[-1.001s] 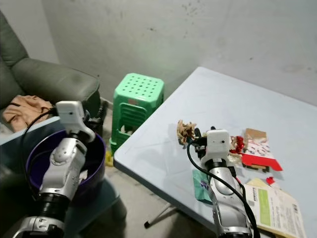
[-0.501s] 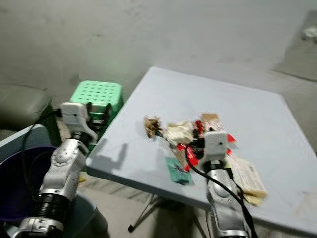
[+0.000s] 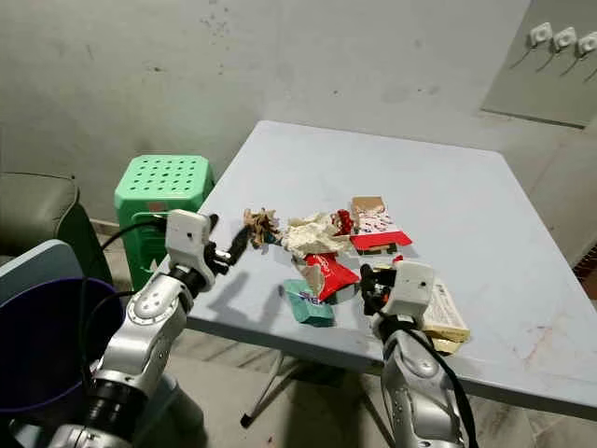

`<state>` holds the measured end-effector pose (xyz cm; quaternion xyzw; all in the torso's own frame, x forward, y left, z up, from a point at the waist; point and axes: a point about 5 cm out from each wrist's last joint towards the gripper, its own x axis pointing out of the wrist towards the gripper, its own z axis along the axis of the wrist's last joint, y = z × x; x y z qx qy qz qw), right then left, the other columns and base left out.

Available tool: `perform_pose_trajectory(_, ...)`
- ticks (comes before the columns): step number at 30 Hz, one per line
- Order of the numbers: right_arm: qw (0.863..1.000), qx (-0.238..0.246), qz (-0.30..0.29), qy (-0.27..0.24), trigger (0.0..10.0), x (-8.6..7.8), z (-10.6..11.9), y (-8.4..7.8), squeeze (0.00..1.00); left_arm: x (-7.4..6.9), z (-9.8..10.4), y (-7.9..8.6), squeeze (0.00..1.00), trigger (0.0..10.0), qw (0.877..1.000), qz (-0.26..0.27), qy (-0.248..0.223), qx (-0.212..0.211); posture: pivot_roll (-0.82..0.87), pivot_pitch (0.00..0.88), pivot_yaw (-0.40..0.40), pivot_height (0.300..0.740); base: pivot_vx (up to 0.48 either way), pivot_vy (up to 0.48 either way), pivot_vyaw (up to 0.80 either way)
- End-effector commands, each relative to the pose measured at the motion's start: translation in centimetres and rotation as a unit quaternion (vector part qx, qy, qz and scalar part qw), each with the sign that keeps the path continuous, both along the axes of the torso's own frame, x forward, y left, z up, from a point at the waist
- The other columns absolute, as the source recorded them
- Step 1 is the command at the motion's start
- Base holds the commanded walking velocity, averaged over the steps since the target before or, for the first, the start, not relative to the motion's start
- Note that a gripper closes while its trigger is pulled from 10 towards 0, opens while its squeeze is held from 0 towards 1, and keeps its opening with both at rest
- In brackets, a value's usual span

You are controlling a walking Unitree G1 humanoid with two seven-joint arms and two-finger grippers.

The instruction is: Picking trash to rubbish bin

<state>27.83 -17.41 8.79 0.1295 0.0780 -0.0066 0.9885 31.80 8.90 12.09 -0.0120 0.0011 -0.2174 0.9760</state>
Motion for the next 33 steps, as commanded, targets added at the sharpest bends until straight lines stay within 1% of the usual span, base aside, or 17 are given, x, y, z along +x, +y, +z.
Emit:
perform_pose_trajectory(1,1.0,0.022,0.0,-0.01,10.0,-0.1,0.8,-0.4,0.0,-0.5,0.7,-1.0,0.0,10.0,0.999,-0.031,-0.015,0.014,-0.06,0.0,-0.061,0.74,0.0,0.0,0.0)
perform_pose_trajectory(3,1.0,0.018,-0.002,-0.012,10.0,-0.1,0.9,-0.5,0.0,-0.7,0.7,-1.2,0.0,10.0,0.999,-0.037,-0.017,0.018,-0.06,0.0,-0.061,0.74,0.0,0.0,0.0)
perform_pose_trajectory(6,0.998,-0.004,0.036,-0.043,10.0,-0.1,1.7,-0.2,0.0,-1.4,0.9,-1.8,0.0,10.0,0.997,-0.062,-0.023,0.032,-0.08,0.0,-0.055,0.74,0.0,0.0,0.0)
perform_pose_trajectory(9,0.996,-0.019,0.056,-0.061,10.0,0.1,2.2,-0.1,0.0,-1.5,1.0,-1.9,0.0,10.0,0.997,-0.067,-0.022,0.033,-0.09,0.0,-0.052,0.74,0.0,0.0,0.0)
perform_pose_trajectory(10,0.996,-0.019,0.062,-0.061,10.0,0.7,2.6,-0.1,0.0,-1.5,1.0,-2.0,0.0,10.0,0.997,-0.072,-0.023,0.034,-0.1,0.0,-0.051,0.74,0.0,0.0,0.0)
perform_pose_trajectory(11,0.996,-0.019,0.062,-0.061,10.0,0.7,2.6,-0.1,0.0,-1.5,1.0,-2.0,0.0,10.0,0.997,-0.072,-0.023,0.034,-0.1,0.0,-0.051,0.74,0.0,0.0,0.0)
perform_pose_trajectory(12,0.995,-0.022,0.069,-0.064,10.0,1.3,3.0,-0.2,0.0,-1.5,1.1,-2.1,0.0,10.0,0.996,-0.077,-0.025,0.037,-0.1,0.0,-0.052,0.74,0.0,0.0,0.0)
perform_pose_trajectory(14,0.994,-0.021,0.076,-0.07,10.0,2.0,3.5,-0.2,0.0,-1.5,1.2,-2.1,0.0,10.0,0.996,-0.077,-0.025,0.037,-0.1,0.0,-0.051,0.74,0.0,0.0,0.0)
perform_pose_trajectory(18,0.994,0.001,0.08,-0.08,10.0,3.7,4.6,-0.2,0.0,-1.3,1.5,-2.0,0.0,10.0,0.995,-0.08,-0.029,0.044,-0.1,0.0,-0.054,0.74,0.0,0.0,0.0)
perform_pose_trajectory(22,0.993,0.02,0.082,-0.079,10.0,4.6,4.9,-0.1,0.0,-1.2,1.8,-1.8,0.0,10.0,0.995,-0.082,-0.034,0.046,-0.09,0.0,-0.058,0.74,0.0,0.0,0.0)
perform_pose_trajectory(24,0.993,-0.001,0.09,-0.082,10.0,5.5,5.0,0.2,0.0,-1.4,1.9,-1.8,0.0,10.0,0.994,-0.087,-0.035,0.048,-0.08,0.0,-0.062,0.74,0.0,0.0,0.0)
perform_pose_trajectory(26,0.995,0.012,0.08,-0.066,10.0,6.0,4.8,0.2,0.0,-1.6,1.9,-1.8,0.0,10.0,0.994,-0.09,-0.035,0.048,-0.08,0.0,-0.063,0.74,0.0,0.0,0.0)
perform_pose_trajectory(27,0.995,0.014,0.076,-0.058,10.0,6.4,4.7,0.2,0.0,-1.8,1.7,-1.8,0.0,10.0,0.994,-0.091,-0.034,0.05,-0.08,0.0,-0.065,0.74,0.0,0.0,0.0)
perform_pose_trajectory(30,0.996,0.012,0.075,-0.053,10.0,6.8,4.6,0.2,0.0,-2.0,1.7,-1.9,0.0,10.0,0.994,-0.092,-0.032,0.05,-0.07,0.0,-0.067,0.74,0.0,0.0,0.0)
perform_pose_trajectory(31,0.996,0.02,0.071,-0.041,10.0,7.3,4.5,0.2,0.0,-2.1,1.6,-1.9,0.0,10.0,0.994,-0.093,-0.03,0.048,-0.07,0.0,-0.069,0.74,0.0,0.0,0.0)
perform_pose_trajectory(32,0.996,0.02,0.071,-0.041,10.0,7.3,4.5,0.2,0.0,-2.1,1.6,-1.9,0.0,10.0,0.994,-0.093,-0.03,0.048,-0.07,0.0,-0.069,0.74,0.0,0.0,0.0)
perform_pose_trajectory(33,0.997,0.025,0.069,-0.032,10.0,7.7,4.3,0.1,0.0,-2.3,1.6,-1.9,0.0,10.0,0.994,-0.092,-0.029,0.047,-0.06,0.0,-0.072,0.74,0.0,0.0,0.0)
